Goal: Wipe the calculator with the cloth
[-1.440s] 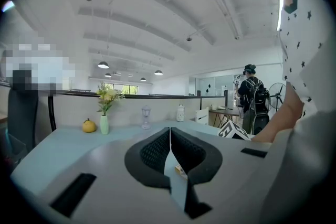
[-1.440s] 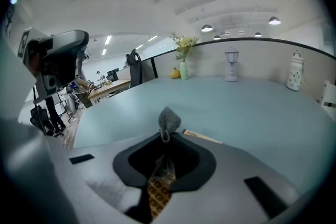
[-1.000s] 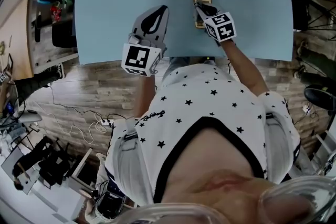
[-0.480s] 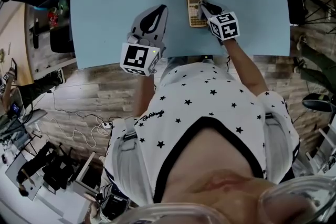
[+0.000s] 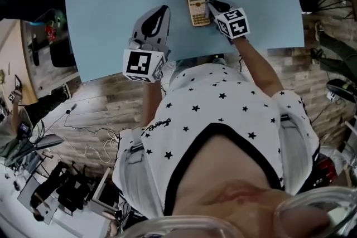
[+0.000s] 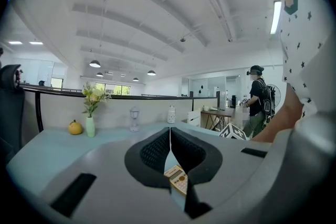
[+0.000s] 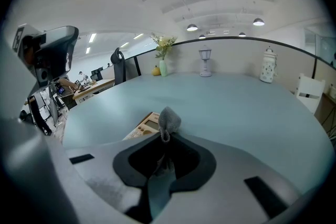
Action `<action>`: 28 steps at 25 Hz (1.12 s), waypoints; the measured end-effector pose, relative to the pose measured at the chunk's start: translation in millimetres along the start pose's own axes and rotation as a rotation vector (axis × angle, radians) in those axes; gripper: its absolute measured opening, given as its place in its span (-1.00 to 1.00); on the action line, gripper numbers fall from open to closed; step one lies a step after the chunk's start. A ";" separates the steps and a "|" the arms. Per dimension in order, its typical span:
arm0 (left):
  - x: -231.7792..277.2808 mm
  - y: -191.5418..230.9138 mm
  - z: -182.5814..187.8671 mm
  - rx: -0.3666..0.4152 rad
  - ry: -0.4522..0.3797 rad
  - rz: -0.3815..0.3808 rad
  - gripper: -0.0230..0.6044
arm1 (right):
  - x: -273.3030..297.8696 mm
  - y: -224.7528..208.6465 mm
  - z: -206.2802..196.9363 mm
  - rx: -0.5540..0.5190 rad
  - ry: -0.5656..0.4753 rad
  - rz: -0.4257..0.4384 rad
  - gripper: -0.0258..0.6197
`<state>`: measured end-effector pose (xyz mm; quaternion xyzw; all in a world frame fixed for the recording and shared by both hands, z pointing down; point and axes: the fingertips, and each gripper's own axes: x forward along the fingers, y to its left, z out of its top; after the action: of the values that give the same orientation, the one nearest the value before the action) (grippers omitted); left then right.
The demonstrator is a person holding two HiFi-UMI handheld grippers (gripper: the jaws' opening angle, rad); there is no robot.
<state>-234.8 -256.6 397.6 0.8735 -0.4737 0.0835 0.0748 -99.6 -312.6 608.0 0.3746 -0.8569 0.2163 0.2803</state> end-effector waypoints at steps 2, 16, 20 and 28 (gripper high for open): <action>-0.3 1.0 -0.7 -0.003 0.000 0.002 -0.83 | 0.8 -0.1 1.8 0.000 -0.003 -0.001 -0.80; -1.4 -2.4 -0.7 -0.005 -0.011 -0.013 -0.83 | -8.6 58.7 31.7 -0.021 -0.087 0.129 -0.80; -3.1 -0.8 -3.0 -0.009 -0.008 -0.004 -0.83 | -3.0 81.2 22.6 -0.060 -0.060 0.179 -0.80; -6.9 1.6 -4.3 -0.010 -0.002 0.008 -0.83 | 4.0 96.2 -2.0 -0.105 0.005 0.206 -0.80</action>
<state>-240.3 -251.0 400.4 0.8712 -0.4778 0.0806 0.0784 -174.7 -253.4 596.7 0.2690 -0.9002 0.1997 0.2781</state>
